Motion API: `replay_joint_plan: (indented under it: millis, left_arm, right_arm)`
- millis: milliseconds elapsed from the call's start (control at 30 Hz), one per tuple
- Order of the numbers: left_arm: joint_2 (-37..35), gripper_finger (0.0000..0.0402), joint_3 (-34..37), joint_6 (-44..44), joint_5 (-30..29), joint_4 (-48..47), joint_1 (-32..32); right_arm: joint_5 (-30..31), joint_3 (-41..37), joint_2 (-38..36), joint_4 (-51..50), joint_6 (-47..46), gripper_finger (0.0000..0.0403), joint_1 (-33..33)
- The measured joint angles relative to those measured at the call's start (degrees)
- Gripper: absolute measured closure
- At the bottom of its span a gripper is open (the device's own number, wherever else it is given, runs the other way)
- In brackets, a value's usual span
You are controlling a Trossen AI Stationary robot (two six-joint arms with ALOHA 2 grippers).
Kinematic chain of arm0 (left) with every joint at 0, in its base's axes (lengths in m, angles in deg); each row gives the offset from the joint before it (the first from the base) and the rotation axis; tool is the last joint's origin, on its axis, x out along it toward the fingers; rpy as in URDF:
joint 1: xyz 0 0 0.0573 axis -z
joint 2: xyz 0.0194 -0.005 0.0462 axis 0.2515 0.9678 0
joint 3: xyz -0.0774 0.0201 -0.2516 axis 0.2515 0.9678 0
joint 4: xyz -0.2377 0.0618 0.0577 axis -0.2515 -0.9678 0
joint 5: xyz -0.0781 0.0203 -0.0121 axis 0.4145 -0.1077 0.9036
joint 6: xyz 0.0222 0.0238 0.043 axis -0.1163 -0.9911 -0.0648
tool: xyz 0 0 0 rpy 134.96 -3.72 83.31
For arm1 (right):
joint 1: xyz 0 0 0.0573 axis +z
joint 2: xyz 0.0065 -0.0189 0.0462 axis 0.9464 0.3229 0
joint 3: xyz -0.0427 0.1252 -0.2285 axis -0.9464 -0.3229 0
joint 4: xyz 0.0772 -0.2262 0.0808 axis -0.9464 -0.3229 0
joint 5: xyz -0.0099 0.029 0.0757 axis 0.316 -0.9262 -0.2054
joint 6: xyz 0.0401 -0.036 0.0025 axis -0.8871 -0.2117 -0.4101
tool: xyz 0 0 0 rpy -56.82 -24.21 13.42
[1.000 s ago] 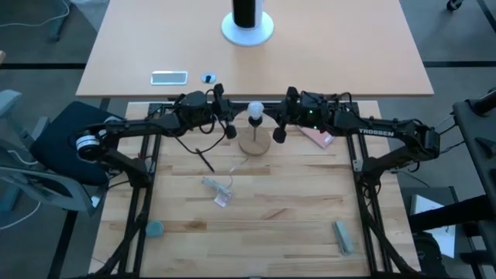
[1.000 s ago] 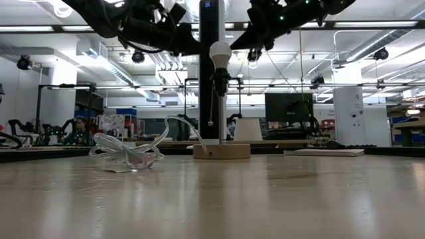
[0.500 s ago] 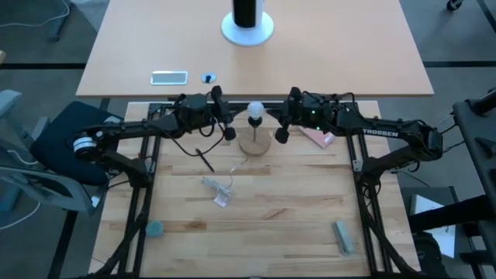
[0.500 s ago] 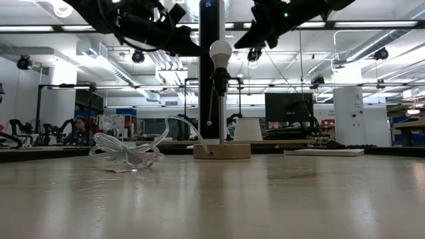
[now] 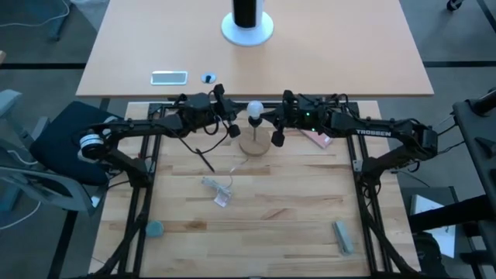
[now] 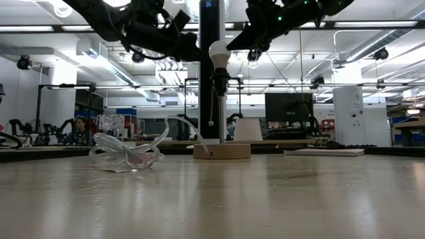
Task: Screw lightbulb
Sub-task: Remove the lightbulb from the lamp
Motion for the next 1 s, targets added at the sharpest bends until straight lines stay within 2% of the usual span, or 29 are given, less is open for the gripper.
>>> replay_joint_plan:
  millis: [367,567,733,1000]
  left_arm:
    - [-2.59,0.0401,0.0,0.89,4.55,-7.98,0.35]
    - [-4.45,0.0401,-0.02,1.09,3.77,-7.87,0.2]
    - [-4.29,0.0401,0.0,0.86,3.66,-4.46,-0.06]
    - [-0.64,0.0401,0.0,0.63,2.68,2.24,-0.26]
  right_arm:
    - [5.98,0.0,-0.99,-3.12,0.48,0.0396,-0.28]
    - [5.02,0.0,-2.88,-4.86,0.5,0.0396,-0.19]
    - [-1.0,0.0,-3.3,-4.35,0.44,0.0396,-0.19]
    - [-1.33,0.01,-0.82,-1.5,0.06,0.0396,-0.39]
